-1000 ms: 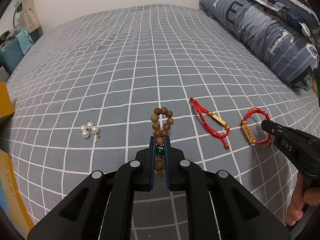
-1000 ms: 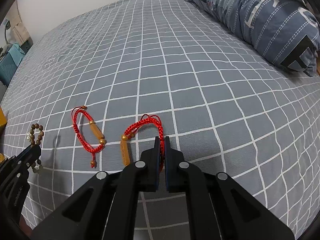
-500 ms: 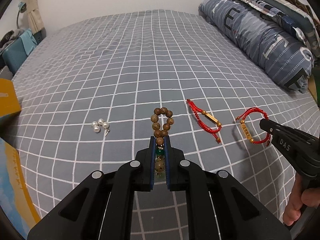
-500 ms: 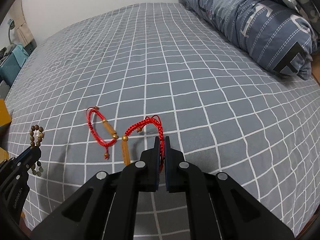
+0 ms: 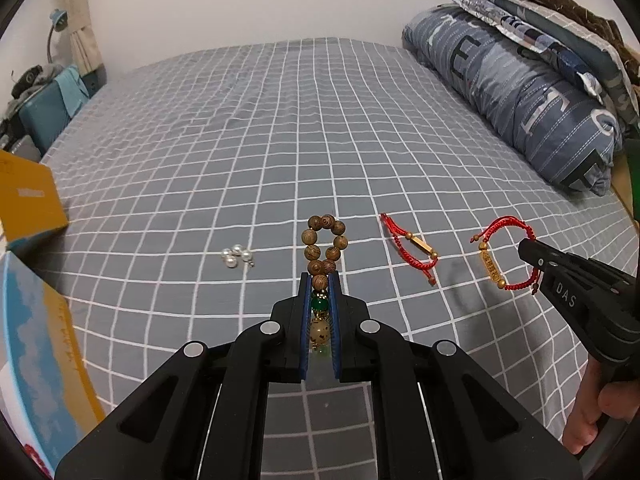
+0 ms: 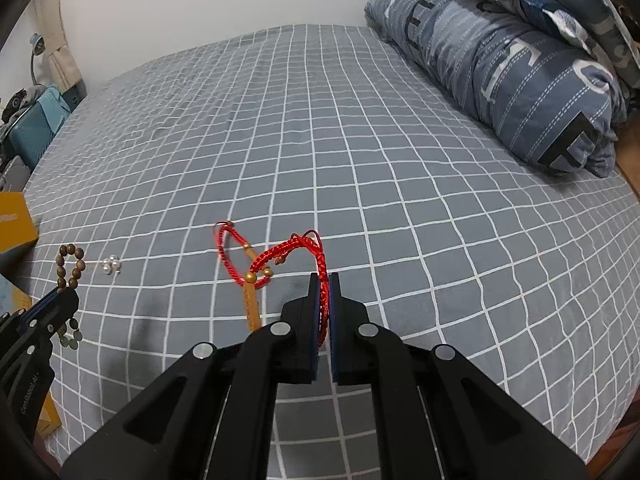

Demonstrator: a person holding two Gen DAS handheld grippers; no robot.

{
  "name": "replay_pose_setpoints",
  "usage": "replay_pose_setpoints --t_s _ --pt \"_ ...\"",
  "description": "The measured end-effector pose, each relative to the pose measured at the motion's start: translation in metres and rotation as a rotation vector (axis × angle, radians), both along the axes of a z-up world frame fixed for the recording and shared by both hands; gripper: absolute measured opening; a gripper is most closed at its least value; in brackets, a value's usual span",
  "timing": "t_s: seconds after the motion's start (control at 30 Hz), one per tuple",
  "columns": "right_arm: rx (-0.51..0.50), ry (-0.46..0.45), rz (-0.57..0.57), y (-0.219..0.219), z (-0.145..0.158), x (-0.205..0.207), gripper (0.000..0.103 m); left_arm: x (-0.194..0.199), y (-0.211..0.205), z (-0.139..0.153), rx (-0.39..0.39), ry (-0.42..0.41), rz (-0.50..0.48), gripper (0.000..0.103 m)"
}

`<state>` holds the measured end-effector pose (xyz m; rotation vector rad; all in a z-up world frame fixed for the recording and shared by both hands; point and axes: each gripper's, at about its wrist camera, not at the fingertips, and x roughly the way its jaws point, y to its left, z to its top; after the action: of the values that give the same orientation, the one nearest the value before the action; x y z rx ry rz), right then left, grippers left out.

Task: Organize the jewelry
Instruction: 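Lift both held bracelets and carry them over the white box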

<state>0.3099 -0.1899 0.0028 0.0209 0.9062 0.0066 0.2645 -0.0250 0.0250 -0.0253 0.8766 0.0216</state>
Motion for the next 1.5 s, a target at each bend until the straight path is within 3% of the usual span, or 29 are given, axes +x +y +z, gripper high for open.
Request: replay_pose_setpoints --t_s 0.8,1.5 --pt "-0.008 -0.101 0.117 0.068 0.057 -0.054 0.003 -0.060 0.058 0.048 0.029 -0.051 0.103 0.007" --pt "0.024 -0.166 0.369 0.214 0.083 -0.101 0.003 -0.147 0.186 0.082 0.043 -0.096 0.349 0.008"
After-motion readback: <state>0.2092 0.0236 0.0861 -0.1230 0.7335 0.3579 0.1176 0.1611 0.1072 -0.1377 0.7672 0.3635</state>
